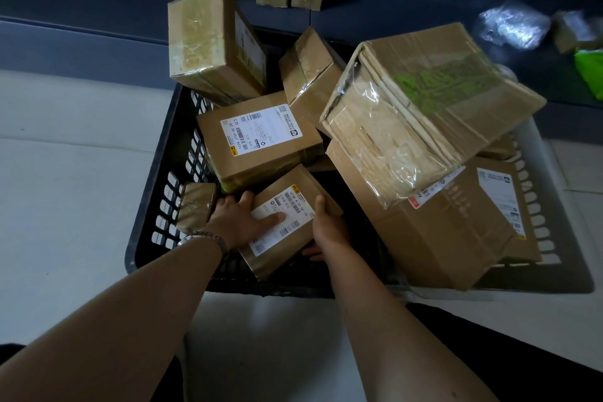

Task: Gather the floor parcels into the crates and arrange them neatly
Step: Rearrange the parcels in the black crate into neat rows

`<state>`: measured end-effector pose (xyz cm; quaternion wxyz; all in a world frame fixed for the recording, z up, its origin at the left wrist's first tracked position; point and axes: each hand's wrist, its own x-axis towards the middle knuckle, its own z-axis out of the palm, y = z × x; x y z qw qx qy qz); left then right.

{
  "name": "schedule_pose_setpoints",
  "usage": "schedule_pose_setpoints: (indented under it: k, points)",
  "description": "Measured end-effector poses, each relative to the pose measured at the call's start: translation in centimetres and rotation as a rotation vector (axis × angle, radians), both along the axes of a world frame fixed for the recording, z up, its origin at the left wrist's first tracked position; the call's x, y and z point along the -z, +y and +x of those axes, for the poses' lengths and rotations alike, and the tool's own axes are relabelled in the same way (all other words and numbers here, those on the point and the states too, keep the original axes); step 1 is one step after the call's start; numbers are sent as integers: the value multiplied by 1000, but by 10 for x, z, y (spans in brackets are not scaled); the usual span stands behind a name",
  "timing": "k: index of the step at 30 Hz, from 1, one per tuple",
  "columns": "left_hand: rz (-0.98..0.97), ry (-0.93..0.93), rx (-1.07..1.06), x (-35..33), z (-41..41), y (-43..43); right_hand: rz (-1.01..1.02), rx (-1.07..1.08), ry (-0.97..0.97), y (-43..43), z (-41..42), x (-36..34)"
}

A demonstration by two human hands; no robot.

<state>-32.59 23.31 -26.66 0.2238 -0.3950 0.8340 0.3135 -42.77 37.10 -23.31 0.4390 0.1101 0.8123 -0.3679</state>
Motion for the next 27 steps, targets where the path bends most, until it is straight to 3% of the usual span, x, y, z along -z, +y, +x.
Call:
schedule_pose_setpoints:
  k: [6, 22, 27]
  points:
    - [-75, 53, -16, -2, -2, -3, 42, -28, 39, 1, -1, 2]
    - [31, 150, -267, -16, 3, -7, 123, -78, 185, 0, -3, 9]
    - [8, 128, -200, -18, 3, -6, 144, -58, 201, -2, 0, 7]
